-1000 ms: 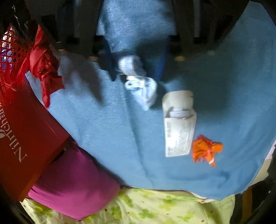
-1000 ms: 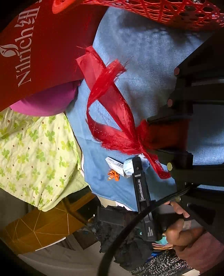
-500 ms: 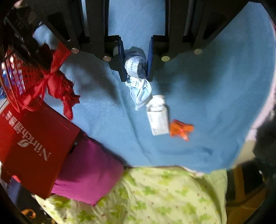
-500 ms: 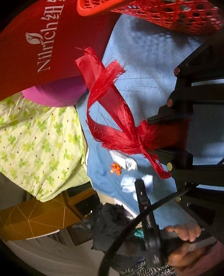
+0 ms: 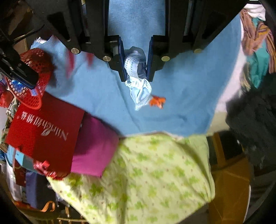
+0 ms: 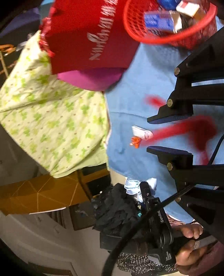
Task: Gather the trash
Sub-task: 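Lift the tissue and red ribbon and carry both toward the red basket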
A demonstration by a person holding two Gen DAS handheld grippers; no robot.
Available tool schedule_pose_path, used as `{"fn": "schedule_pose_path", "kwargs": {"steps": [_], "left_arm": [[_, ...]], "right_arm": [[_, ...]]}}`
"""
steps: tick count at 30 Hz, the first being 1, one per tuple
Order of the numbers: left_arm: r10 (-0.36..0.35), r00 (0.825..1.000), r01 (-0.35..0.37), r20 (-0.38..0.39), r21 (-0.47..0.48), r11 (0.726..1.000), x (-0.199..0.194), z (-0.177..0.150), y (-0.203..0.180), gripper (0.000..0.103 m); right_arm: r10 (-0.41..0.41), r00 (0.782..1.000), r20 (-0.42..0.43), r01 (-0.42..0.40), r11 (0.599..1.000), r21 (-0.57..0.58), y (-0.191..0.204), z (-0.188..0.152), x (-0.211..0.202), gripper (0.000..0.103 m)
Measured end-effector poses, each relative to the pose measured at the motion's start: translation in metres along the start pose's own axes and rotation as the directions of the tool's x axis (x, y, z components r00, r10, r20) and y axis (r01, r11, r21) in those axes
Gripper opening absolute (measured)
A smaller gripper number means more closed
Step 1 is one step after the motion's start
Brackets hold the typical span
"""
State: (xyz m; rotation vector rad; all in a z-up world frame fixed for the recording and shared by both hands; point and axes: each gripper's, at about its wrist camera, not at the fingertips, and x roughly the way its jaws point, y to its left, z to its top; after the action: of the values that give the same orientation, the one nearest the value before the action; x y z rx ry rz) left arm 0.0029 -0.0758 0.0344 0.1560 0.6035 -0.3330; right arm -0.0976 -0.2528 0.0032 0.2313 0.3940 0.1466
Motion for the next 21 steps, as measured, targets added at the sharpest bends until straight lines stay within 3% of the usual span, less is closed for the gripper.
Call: {"fn": "schedule_pose_path", "kwargs": {"steps": [7, 9, 13, 15, 16, 19, 21], "left_arm": [[0.001, 0.996, -0.004, 0.092, 0.031, 1.0, -0.04, 0.009, -0.012, 0.024], [-0.008, 0.998, 0.008, 0.065, 0.009, 1.0, -0.037, 0.004, -0.007, 0.024], [-0.002, 0.999, 0.002, 0.043, 0.0, 1.0, -0.04, -0.011, -0.002, 0.024], [0.004, 1.0, -0.003, 0.028, -0.011, 1.0, -0.037, -0.019, 0.004, 0.024], [0.005, 1.0, -0.005, 0.016, -0.021, 1.0, -0.034, -0.024, 0.009, 0.024], [0.004, 1.0, -0.005, -0.011, -0.034, 0.999, -0.028, -0.035, 0.016, 0.024], [0.004, 1.0, -0.005, -0.028, -0.036, 0.999, -0.025, -0.04, 0.016, 0.024]], "right_arm": [[-0.04, 0.998, 0.049, 0.042, 0.999, -0.035, 0.004, 0.009, -0.04, 0.029], [-0.049, 0.999, 0.019, 0.049, 0.999, -0.019, -0.002, 0.006, -0.034, 0.028], [-0.022, 0.993, -0.119, 0.028, 0.999, 0.047, -0.022, -0.008, -0.024, 0.031], [0.014, 0.981, -0.193, -0.002, 0.998, 0.063, -0.028, -0.015, -0.018, 0.057], [0.028, 0.97, -0.242, -0.012, 0.998, 0.065, -0.03, -0.02, -0.013, 0.087], [0.091, 0.954, -0.286, -0.076, 0.995, 0.064, -0.033, -0.032, -0.003, 0.089], [0.073, 0.926, -0.369, -0.062, 0.997, 0.04, -0.031, -0.042, 0.014, 0.089]]}}
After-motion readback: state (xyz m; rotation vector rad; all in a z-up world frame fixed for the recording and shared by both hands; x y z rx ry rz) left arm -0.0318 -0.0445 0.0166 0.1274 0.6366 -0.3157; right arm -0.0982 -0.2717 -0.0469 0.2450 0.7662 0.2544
